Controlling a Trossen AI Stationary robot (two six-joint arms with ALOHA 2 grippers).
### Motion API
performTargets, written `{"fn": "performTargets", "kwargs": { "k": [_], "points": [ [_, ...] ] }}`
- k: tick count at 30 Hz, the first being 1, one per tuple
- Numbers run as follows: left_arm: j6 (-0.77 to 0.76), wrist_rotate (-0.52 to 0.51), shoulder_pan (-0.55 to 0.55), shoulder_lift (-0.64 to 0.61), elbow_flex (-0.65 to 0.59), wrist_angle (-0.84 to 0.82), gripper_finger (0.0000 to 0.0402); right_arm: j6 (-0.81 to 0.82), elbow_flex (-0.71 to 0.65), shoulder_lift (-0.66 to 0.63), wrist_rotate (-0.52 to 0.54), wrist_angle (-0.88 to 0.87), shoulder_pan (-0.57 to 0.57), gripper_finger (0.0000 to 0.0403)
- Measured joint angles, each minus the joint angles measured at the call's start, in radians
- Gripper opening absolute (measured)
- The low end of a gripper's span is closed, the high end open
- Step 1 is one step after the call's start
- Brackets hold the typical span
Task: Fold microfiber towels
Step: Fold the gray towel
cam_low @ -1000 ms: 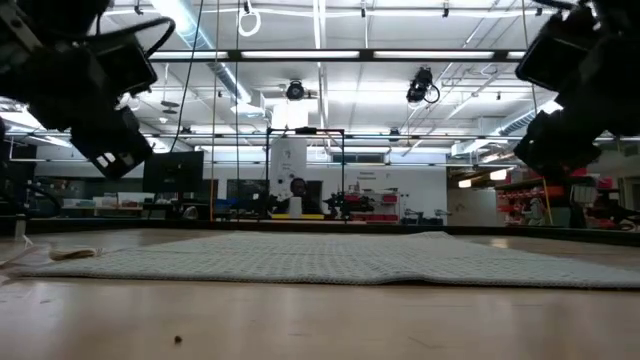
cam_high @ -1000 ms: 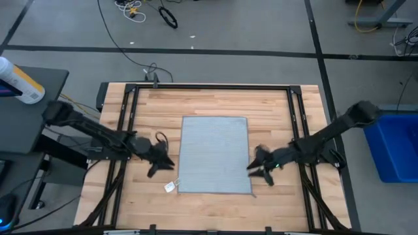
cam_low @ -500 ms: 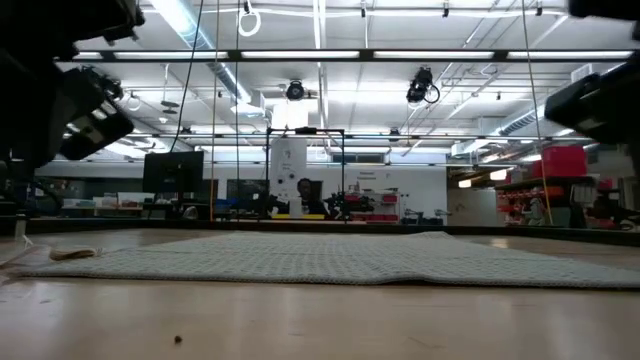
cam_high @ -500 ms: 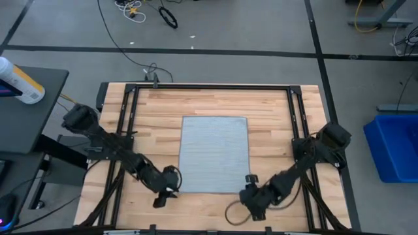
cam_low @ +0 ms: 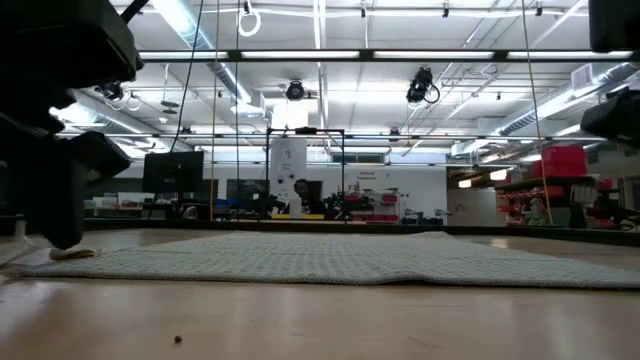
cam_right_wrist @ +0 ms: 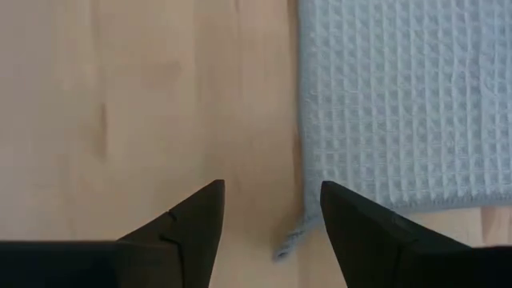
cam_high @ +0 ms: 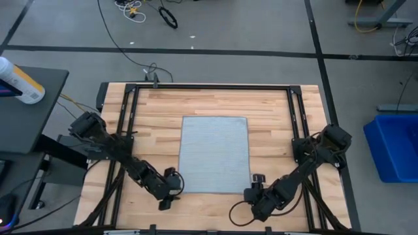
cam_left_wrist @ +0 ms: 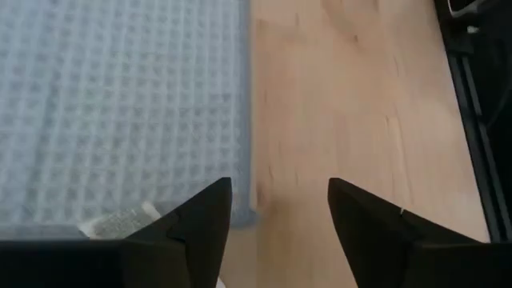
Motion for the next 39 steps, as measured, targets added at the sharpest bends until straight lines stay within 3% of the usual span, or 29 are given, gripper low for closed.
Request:
{"fn": "performTargets", "kwargs": {
  "k": [11,21,39],
  "points": [
    [-0.021,-0.008,0.032,0.001,0.000,0.013,0.0222,0.018,-0.064,-0.001,-0.015,0.007,-0.001,0.0215],
    [-0.074,0.047,0.031,0.046,0.001,0.034,0.0222,0.020,-0.064,-0.002,0.002,0.003,-0.005,0.0228],
    [-0.161,0.009,-0.050,0.053,0.002,0.032,0.0222,0.075,-0.064,0.000,0.008,-0.005,-0.013,0.0218]
  ]
}}
